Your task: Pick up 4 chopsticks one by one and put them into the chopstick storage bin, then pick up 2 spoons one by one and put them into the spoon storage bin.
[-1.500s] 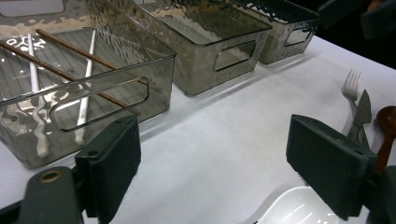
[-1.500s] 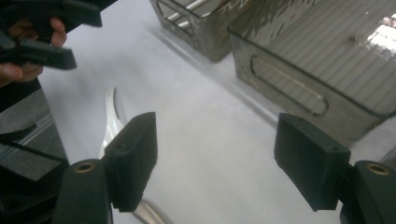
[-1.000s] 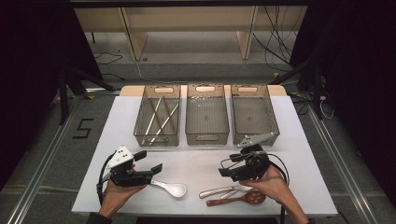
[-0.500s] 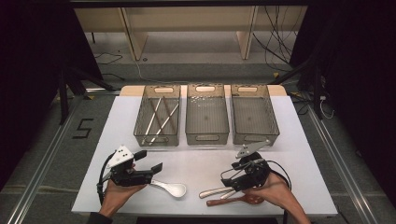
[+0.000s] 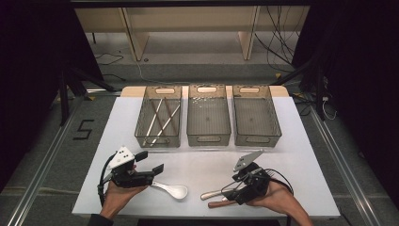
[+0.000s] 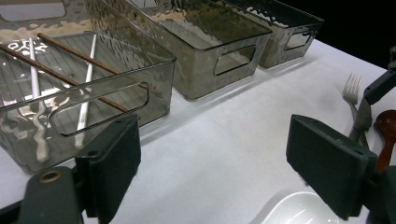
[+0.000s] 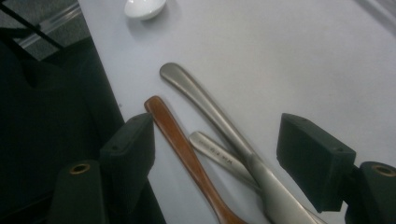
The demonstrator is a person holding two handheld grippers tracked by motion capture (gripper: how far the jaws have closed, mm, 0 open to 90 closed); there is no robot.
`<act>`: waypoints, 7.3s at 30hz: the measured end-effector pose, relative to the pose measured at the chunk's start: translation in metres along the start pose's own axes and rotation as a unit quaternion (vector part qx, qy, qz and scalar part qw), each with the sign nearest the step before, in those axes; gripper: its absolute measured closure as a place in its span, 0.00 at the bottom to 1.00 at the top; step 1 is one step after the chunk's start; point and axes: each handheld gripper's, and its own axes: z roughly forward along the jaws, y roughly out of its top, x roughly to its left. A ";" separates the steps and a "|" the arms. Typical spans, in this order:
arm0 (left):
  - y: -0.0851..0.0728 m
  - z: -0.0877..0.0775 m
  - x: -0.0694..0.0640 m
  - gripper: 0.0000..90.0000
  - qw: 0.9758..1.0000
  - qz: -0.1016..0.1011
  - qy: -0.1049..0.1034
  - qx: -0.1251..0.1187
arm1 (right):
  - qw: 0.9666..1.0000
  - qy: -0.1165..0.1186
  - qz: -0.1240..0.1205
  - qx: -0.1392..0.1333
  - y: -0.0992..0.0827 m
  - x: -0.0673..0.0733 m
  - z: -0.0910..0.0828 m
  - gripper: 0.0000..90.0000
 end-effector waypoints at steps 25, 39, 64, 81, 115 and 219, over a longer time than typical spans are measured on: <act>-0.001 -0.001 -0.001 0.20 1.000 0.005 -0.002 0.003 | 0.997 -0.006 -0.042 0.061 -0.009 0.005 0.005 0.44; -0.001 0.000 -0.002 0.20 1.000 0.007 -0.003 0.002 | 0.988 -0.029 -0.093 0.119 -0.016 0.011 0.013 0.58; -0.001 0.001 -0.003 0.20 1.000 0.008 -0.004 0.005 | 0.969 -0.037 -0.163 0.184 -0.010 0.017 0.030 0.84; -0.001 0.001 -0.003 0.20 1.000 0.008 -0.004 0.006 | 0.970 -0.030 -0.177 0.164 -0.006 0.018 0.019 0.91; -0.002 0.001 -0.001 0.20 1.000 0.005 -0.003 0.005 | 0.996 -0.080 0.006 -0.026 0.055 -0.041 -0.018 0.91; -0.002 0.001 -0.002 0.20 1.000 0.006 -0.008 0.006 | 0.968 -0.164 0.156 -0.109 0.167 -0.146 0.020 0.91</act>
